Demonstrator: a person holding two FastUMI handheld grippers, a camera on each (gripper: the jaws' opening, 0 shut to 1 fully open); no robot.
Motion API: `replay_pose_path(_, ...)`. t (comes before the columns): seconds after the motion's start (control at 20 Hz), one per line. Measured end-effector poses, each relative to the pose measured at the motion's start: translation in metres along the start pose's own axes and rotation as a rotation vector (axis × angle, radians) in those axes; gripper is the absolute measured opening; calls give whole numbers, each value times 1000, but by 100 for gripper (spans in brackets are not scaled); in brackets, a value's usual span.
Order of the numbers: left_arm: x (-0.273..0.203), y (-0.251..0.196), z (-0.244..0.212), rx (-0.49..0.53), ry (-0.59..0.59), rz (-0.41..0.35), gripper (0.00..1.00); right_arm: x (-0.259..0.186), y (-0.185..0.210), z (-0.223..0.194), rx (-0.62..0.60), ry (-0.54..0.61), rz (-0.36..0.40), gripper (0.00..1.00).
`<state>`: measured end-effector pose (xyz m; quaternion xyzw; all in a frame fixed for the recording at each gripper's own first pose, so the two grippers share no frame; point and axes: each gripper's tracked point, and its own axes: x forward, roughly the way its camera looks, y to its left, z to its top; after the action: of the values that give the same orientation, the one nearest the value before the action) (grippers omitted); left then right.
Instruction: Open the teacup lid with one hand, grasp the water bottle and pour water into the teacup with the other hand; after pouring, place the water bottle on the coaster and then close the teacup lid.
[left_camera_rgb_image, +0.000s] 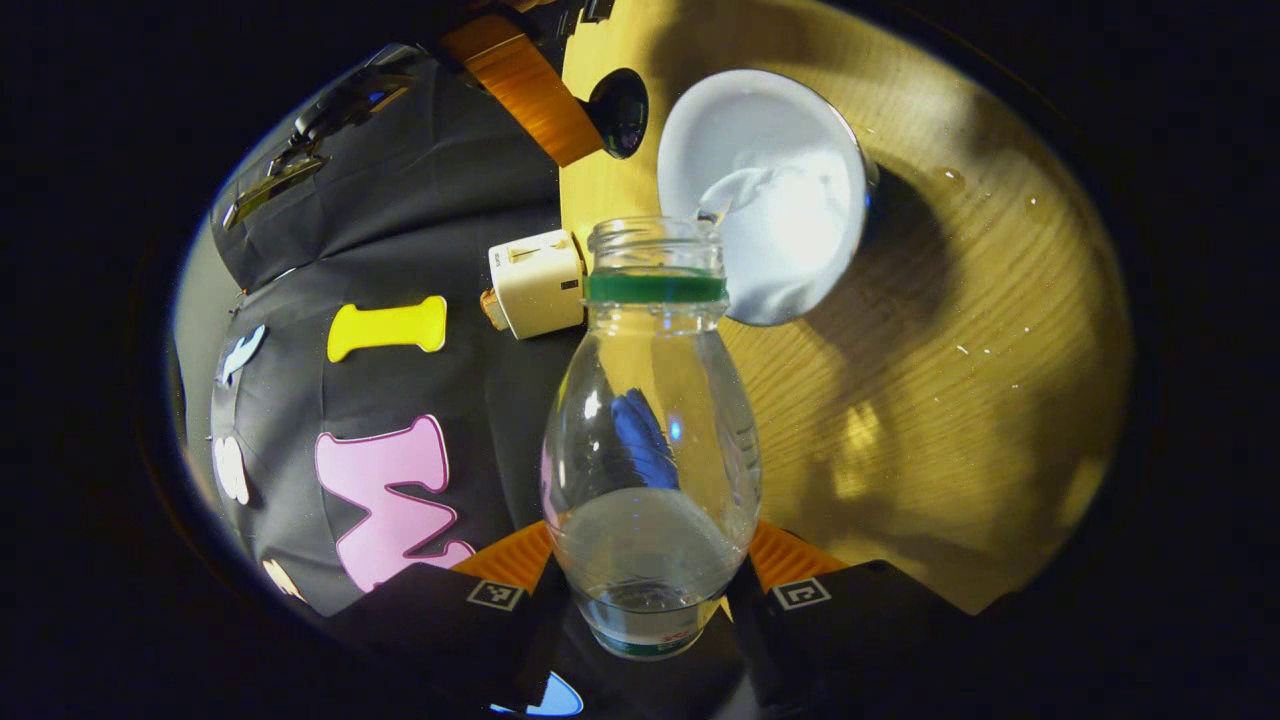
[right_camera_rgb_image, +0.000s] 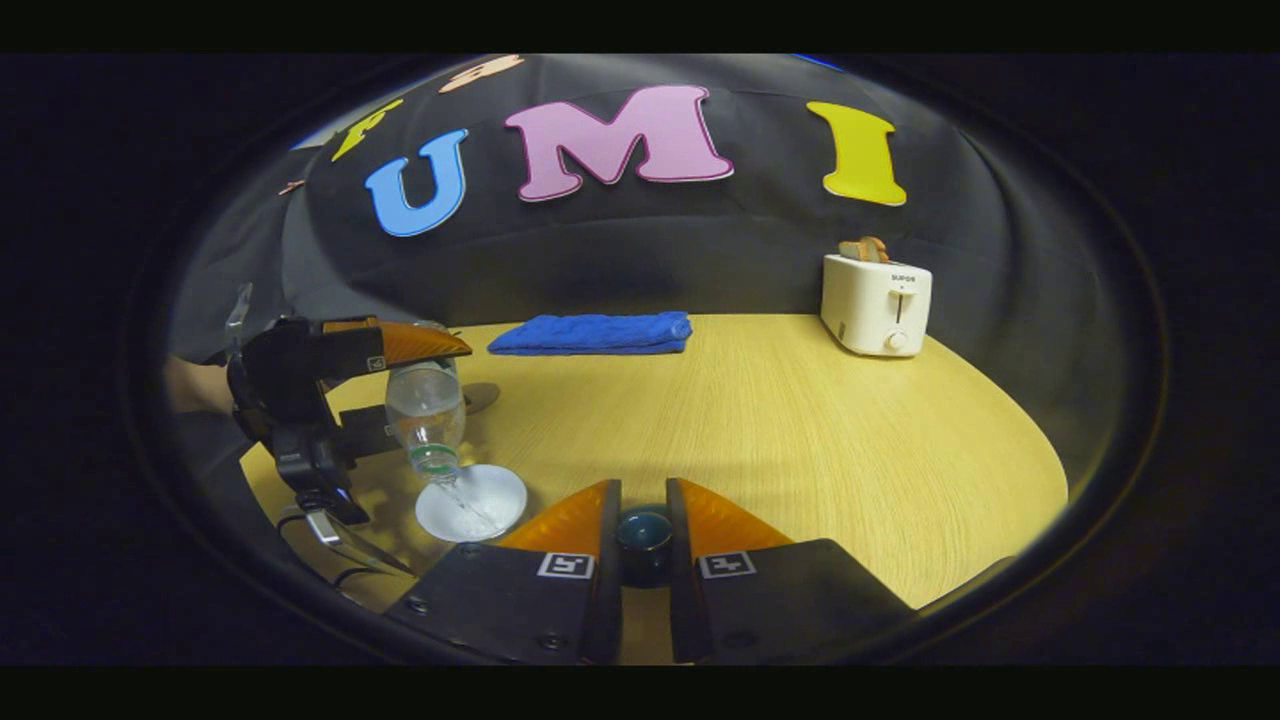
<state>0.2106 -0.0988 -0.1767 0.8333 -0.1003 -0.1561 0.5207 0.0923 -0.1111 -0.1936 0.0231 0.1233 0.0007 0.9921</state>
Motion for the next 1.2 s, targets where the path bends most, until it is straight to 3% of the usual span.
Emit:
replay_pose_path(0.45, 5, 11, 3, 92, -52, 34, 75, 0, 7, -5, -7, 24, 21, 23)
replay_pose_path(0.5, 5, 11, 3, 106, -54, 36, 75, 0, 8, -5, -5, 26, 27, 19)
replay_pose_path(0.65, 3, 15, 8, 140, -67, 43, 75, -1, 11, -4, -18, 27, 38, 19)
replay_pose_path(0.7, 3, 16, 11, 155, -75, 48, 75, -1, 12, -4, -23, 25, 41, 23)
replay_pose_path(0.75, 1, 18, 14, 171, -83, 54, 75, -2, 13, -4, -26, 24, 44, 19)
replay_pose_path(0.9, -2, 32, 14, 212, -98, 69, 75, -5, 15, -5, -32, 24, 47, 19)
replay_pose_path(1.0, 0, 46, 10, 231, -96, 79, 75, -8, 16, -5, -28, 23, 48, 28)
replay_pose_path(1.05, -1, 49, 9, 238, -96, 84, 75, -9, 16, -5, -25, 23, 49, 19)
replay_pose_path(1.1, 0, 52, 9, 245, -95, 87, 75, -10, 16, -5, -24, 22, 49, 23)
replay_pose_path(1.2, -1, 57, 7, 257, -93, 93, 75, -11, 16, -5, -21, 22, 46, 19)
